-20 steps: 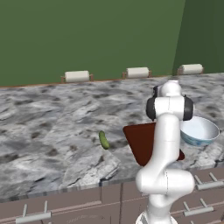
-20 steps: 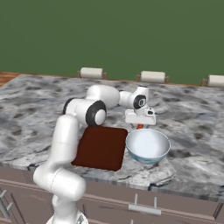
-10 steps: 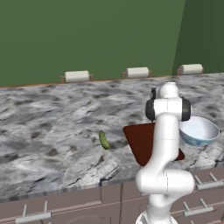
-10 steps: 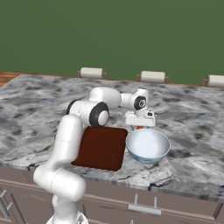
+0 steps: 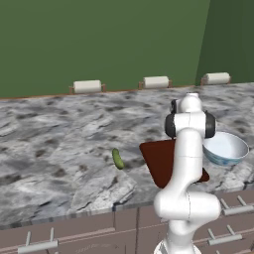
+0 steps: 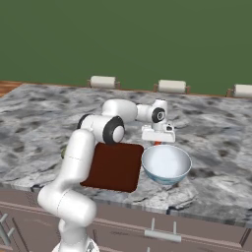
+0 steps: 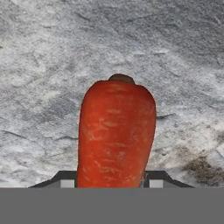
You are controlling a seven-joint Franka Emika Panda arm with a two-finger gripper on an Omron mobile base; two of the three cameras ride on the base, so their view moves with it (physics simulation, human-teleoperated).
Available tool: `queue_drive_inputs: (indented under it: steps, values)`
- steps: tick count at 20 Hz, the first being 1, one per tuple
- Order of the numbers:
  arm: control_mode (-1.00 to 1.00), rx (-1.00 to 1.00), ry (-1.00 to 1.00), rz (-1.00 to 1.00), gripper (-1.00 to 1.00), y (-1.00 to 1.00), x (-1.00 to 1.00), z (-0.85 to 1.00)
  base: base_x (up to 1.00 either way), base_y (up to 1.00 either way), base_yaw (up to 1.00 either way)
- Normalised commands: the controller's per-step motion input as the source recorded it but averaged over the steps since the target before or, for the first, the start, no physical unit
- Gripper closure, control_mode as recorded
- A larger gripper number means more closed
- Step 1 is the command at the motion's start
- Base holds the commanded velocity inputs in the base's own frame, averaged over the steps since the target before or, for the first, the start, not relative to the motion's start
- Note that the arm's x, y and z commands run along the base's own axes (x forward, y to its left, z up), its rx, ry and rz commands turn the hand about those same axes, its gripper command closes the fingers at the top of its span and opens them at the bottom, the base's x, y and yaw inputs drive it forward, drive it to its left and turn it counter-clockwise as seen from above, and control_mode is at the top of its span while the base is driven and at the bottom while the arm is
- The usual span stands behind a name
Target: Place the two vegetables and bowl onto the tray for setting up a vegetable dip station.
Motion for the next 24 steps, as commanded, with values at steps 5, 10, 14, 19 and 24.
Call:
queue_drive_inputs:
  steps: [5, 10, 14, 19, 24]
  values:
    - [-1.0, 0.0, 0.0, 0.01, 1.0, -0.02, 0.01, 0.08, 0.0, 0.0, 0.0]
    - [-1.0, 0.0, -0.07, 0.13, 1.0, 0.0, -0.07, 0.54, 0.0, 0.0, 0.0]
    - [-1.0, 0.0, 0.0, 0.13, 1.0, 0.1, -0.18, 0.84, 0.0, 0.0, 0.0]
    - [-1.0, -0.01, 0.0, 0.17, 1.0, 0.23, -0.42, 0.64, 0.0, 0.0, 0.0]
    - [-1.0, -0.02, 0.0, 0.33, 1.0, 0.56, -0.47, 0.28, 0.0, 0.0, 0.0]
